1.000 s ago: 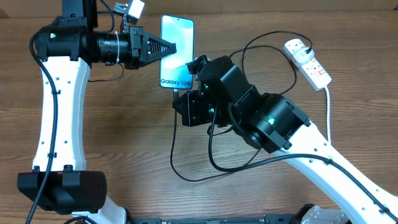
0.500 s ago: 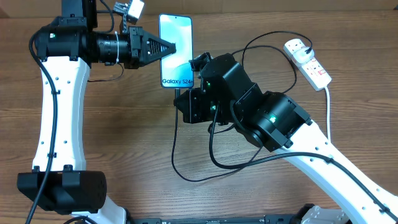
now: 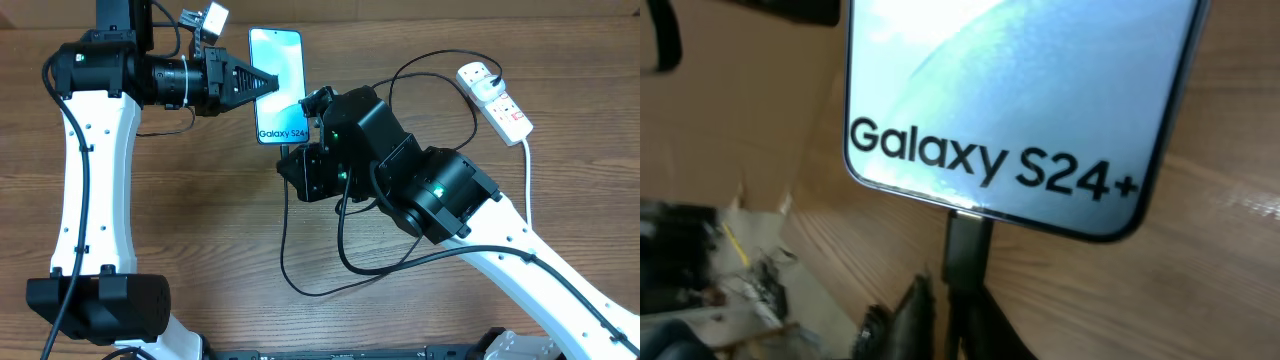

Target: Plug charger to phone and switch on socket

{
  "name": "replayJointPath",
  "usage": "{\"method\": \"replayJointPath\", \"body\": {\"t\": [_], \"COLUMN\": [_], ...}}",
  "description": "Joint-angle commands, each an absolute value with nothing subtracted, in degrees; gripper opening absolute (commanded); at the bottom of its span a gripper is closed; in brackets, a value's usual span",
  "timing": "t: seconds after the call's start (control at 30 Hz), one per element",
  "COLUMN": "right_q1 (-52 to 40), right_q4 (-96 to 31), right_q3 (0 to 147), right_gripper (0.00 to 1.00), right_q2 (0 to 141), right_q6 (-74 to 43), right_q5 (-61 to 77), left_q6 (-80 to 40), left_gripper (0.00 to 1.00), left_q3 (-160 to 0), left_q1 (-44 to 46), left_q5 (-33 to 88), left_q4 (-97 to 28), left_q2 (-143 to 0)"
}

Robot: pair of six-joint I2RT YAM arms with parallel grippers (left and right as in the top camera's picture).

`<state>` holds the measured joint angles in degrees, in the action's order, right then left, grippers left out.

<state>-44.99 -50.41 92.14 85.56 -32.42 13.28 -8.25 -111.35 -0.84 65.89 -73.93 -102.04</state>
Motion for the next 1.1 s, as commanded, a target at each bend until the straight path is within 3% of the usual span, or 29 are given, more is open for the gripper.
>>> {"method": "replayJointPath", "body": {"t": [0.0, 0.13, 0.23, 0.4, 0.53, 0.83, 1.07], "right_q1": [-43.4, -43.4, -43.4, -43.2, -41.4, -30.0, -25.4], "right_q4": [-48.1, -50.0, -53.0, -60.7, -66.9, -73.5, -74.8], "right_q3": [93.8, 93.8, 93.8, 93.8, 93.8, 93.8, 93.7], "right_gripper": [0.44, 0.69, 0.98, 1.0, 1.0, 1.0, 1.0], "right_q2": [84.9, 84.9, 84.9, 84.9, 84.9, 84.9, 84.9], "right_q6": [-31.4, -31.4, -31.4, -33.4, -39.1, -40.7, -40.5], "right_q5": [9.0, 9.0, 7.5, -3.4, -11.7, -12.0, -12.0], "left_q6": [-6.4, -8.8, -9.5, -9.1, -7.6, -1.5, -1.4], "left_gripper": [0.04, 0.04, 0.04, 0.04, 0.04, 0.04, 0.04], "left_q3": [-111.7, -111.7, -111.7, -111.7, -111.7, -111.7, -111.7], "left_q1": [0.0, -0.4, -0.4, 0.1, 1.0, 6.4, 11.0], "left_q5": [68.0, 64.2, 57.4, 47.3, 45.9, 45.7, 38.3], "left_q4": [-74.4, -72.1, -71.9, -74.7, -76.1, -75.7, -71.2], "left_q2": [-102.0, -102.1, -102.8, -106.1, -110.5, -120.7, -126.6]}}
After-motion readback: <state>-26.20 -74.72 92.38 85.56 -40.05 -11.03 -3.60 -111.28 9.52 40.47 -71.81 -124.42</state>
